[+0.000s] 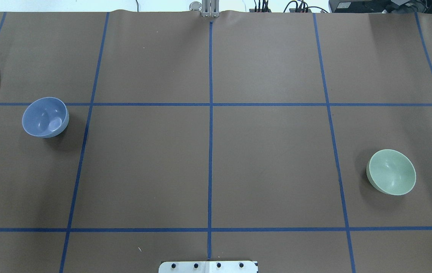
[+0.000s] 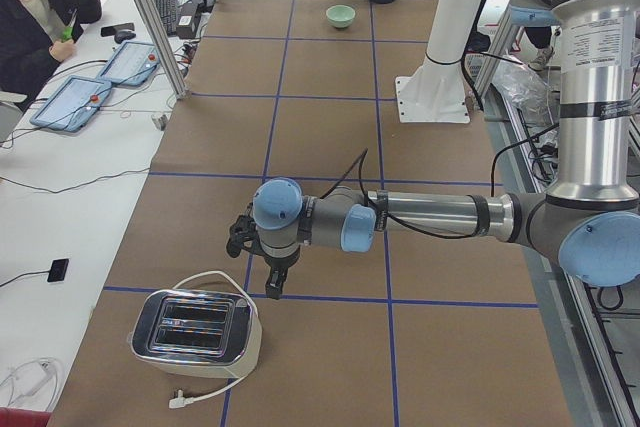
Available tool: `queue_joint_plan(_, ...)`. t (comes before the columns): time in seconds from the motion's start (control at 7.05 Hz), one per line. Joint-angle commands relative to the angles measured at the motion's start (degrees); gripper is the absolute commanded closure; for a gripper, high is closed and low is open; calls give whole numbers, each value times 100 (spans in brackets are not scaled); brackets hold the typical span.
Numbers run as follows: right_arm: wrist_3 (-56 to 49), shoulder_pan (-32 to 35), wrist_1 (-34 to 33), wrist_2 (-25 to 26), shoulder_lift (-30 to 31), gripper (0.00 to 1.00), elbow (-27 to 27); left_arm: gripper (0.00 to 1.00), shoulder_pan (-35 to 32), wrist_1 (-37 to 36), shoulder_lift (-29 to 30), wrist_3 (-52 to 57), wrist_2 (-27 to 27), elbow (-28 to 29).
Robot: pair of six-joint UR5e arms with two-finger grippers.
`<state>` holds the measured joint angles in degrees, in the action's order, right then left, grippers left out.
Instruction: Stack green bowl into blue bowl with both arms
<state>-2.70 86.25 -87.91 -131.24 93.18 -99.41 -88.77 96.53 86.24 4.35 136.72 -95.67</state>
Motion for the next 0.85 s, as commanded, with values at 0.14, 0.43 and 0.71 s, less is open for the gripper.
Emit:
queue_joint_plan(0.14,15,-3,-6,-436,-213,0,27,2,0,-11,86,-13,21,-4)
queue_joint_plan(0.43,42,-3,2,-499,-213,0,44,2,0,-3,68,-13,21,-4)
queue_joint_plan(0.71,24,-3,2,-481,-204,0,79,2,0,67,68,-5,21,13)
